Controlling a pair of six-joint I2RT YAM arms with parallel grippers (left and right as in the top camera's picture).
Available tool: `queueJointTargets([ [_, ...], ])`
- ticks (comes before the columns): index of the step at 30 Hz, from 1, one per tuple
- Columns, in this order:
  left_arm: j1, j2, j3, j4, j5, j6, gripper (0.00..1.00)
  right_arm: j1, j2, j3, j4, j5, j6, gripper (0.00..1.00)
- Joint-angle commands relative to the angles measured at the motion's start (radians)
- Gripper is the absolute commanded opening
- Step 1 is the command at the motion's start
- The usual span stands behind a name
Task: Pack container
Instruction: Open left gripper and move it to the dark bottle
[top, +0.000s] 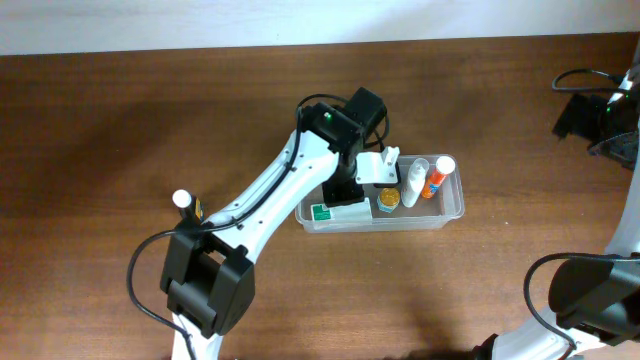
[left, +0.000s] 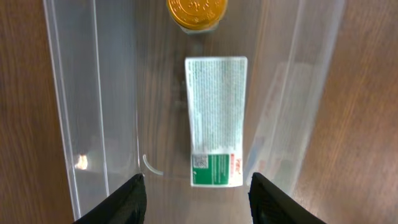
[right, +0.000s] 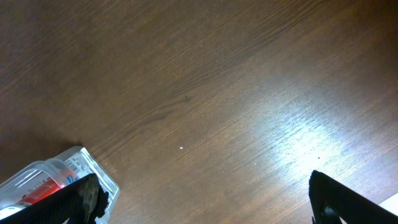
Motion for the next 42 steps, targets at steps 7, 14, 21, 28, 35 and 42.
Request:
queueJointTargets([
  [7,0.006,0.018,0.177,0.002,-0.082,-0.198,0.81,-0.006,0.004,-0.004,0.002,-0.003,0.012,0.98],
  [14,0.049,0.018,0.402,-0.119,-0.31,-0.579,0.99,-0.006,0.004,-0.004,0.002,-0.003,0.012,0.98],
  [21,0.204,0.014,0.515,-0.35,-0.373,-0.862,0.99,-0.006,0.004,-0.004,0.002,-0.003,0.012,0.98],
  [28,0.397,0.006,0.495,-0.459,-0.282,-0.958,0.99,-0.006,0.004,-0.004,0.002,-0.003,0.012,0.98],
  [35,0.569,0.006,0.444,-0.459,-0.197,-0.959,0.99,-0.006,0.004,-0.004,0.002,-0.003,0.012,0.98],
  [42,0.629,0.006,0.313,-0.459,-0.197,-1.004,0.99,-0.006,0.004,-0.004,0.002,-0.003,0.012,0.98],
])
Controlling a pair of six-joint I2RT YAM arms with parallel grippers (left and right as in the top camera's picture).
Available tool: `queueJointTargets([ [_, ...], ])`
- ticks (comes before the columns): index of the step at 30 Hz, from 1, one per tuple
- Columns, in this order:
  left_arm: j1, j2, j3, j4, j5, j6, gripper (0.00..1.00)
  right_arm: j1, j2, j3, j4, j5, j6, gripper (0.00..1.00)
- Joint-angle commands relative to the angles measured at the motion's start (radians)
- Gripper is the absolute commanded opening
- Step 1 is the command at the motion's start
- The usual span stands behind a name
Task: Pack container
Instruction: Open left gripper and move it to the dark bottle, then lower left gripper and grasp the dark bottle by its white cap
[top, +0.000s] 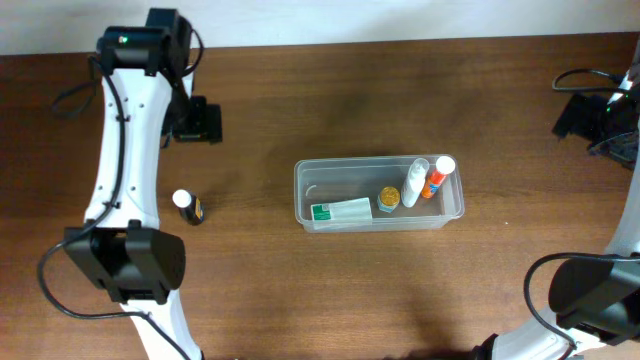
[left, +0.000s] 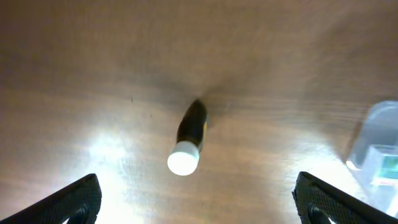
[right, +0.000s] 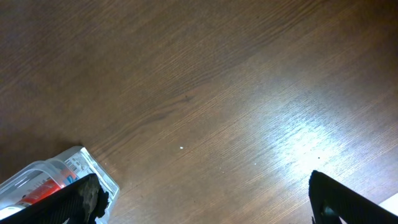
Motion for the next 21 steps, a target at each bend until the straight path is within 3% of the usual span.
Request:
queueJointTargets([
  [1,0.018,-0.014,-0.085,-0.004,0.018,-0.046,0.99,-0.006,0.003,-0.004,0.002,-0.002,0.012,0.98],
  [21,0.105,-0.07,-0.531,0.151,0.183,-0.037,0.99,-0.006,0.003,-0.004,0.002,-0.002,0.012,0.98],
])
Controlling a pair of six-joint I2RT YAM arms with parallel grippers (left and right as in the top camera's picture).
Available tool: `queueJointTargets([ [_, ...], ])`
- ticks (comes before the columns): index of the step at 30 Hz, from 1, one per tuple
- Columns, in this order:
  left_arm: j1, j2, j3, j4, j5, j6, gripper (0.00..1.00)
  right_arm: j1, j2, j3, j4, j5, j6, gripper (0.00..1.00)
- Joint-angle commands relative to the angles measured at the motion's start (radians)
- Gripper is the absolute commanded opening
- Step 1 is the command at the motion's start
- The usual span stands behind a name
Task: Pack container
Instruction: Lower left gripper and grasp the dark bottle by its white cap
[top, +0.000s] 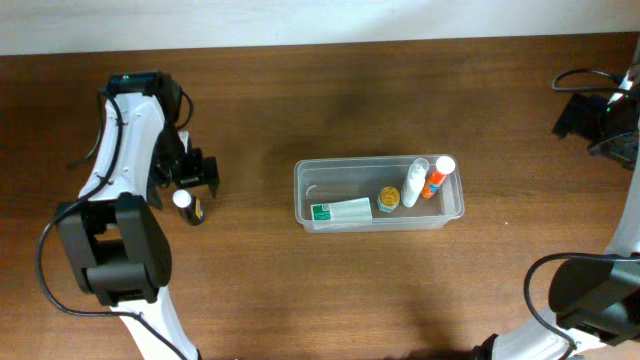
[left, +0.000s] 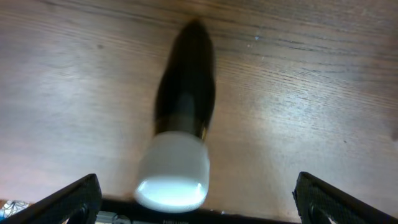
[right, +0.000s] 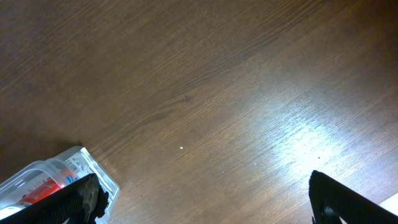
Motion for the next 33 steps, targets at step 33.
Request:
queueJointTargets([
  [33,0.024,-0.18,-0.336,0.356,-0.021,0.04,0.99,-0.006,0.003,-0.004,0.002,-0.002,0.012,0.98],
])
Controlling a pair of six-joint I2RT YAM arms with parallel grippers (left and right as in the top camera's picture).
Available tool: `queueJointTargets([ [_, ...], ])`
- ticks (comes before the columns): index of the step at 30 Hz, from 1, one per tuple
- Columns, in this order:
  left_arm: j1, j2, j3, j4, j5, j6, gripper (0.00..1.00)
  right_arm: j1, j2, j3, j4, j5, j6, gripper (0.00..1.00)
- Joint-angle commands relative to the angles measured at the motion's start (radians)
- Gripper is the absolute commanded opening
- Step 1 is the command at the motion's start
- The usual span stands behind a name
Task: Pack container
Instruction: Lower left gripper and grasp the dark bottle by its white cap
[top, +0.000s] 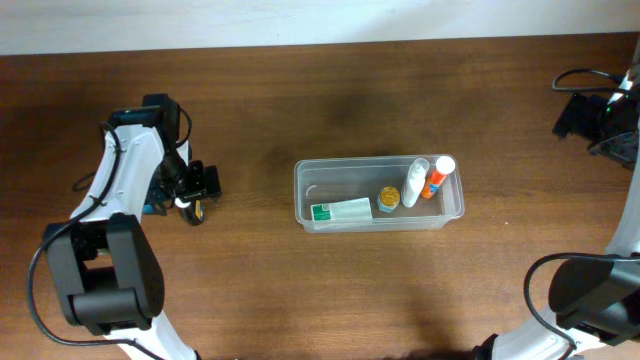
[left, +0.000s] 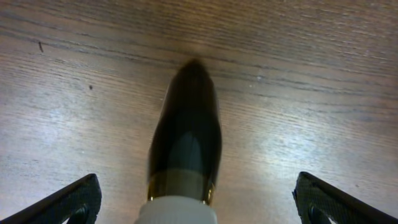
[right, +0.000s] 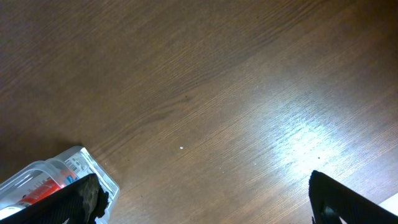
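A small dark bottle (left: 186, 143) with a white cap (left: 177, 214) stands on the wooden table, left of the clear container (top: 450, 212). My left gripper (top: 184, 200) is open and down around the bottle, one finger on each side, not touching it in the left wrist view. The container holds a green-and-white box (top: 340, 211), a gold-lidded jar (top: 387, 199), a white bottle (top: 413, 184) and an orange tube (top: 435, 178). My right gripper (right: 199, 211) is open at the table's far right, nothing between its fingers.
The container's corner (right: 87, 165) shows at the lower left of the right wrist view. Black cables (top: 585, 80) lie by the right arm at the back right edge. Bare brown wood surrounds the container.
My left gripper has come lower and closer around the dark bottle, which now fills more of the left wrist view. The jaws stay open. The right arm has not moved.
My left gripper was open inside the container above the green-and-white box. Then it stood at the far left of the table, high above the dark bottle. It came down beside the bottle, and now straddles it, open.
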Motion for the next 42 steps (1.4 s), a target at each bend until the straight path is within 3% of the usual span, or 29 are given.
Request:
queueJointTargets([
  [1,0.006,-0.024,-0.026,0.015,-0.017,0.037,0.99,-0.006,0.003,-0.004,0.002,-0.003,0.012,0.98],
  [6,0.006,-0.024,-0.029,0.037,-0.017,0.074,0.97,-0.006,0.003,-0.004,0.002,-0.003,0.012,0.98],
  [10,0.006,-0.024,-0.029,0.048,-0.018,0.075,0.89,-0.006,0.003,-0.004,0.002,-0.003,0.012,0.98],
  [12,0.006,-0.024,-0.029,0.051,-0.018,0.09,0.8,-0.006,0.003,-0.004,0.002,-0.003,0.012,0.98],
  [20,0.006,-0.024,-0.051,0.062,-0.017,0.093,0.59,-0.006,0.003,-0.004,0.002,-0.002,0.012,0.98],
  [33,0.006,-0.024,-0.068,0.09,-0.017,0.112,0.52,-0.006,0.003,-0.004,0.002,-0.003,0.012,0.98],
  [37,0.006,-0.024,-0.069,0.089,-0.016,0.111,0.42,-0.006,0.003,-0.004,0.002,-0.003,0.012,0.98],
  [42,0.006,-0.024,-0.069,0.082,-0.016,0.111,0.36,-0.006,0.003,-0.004,0.002,-0.003,0.012,0.98],
])
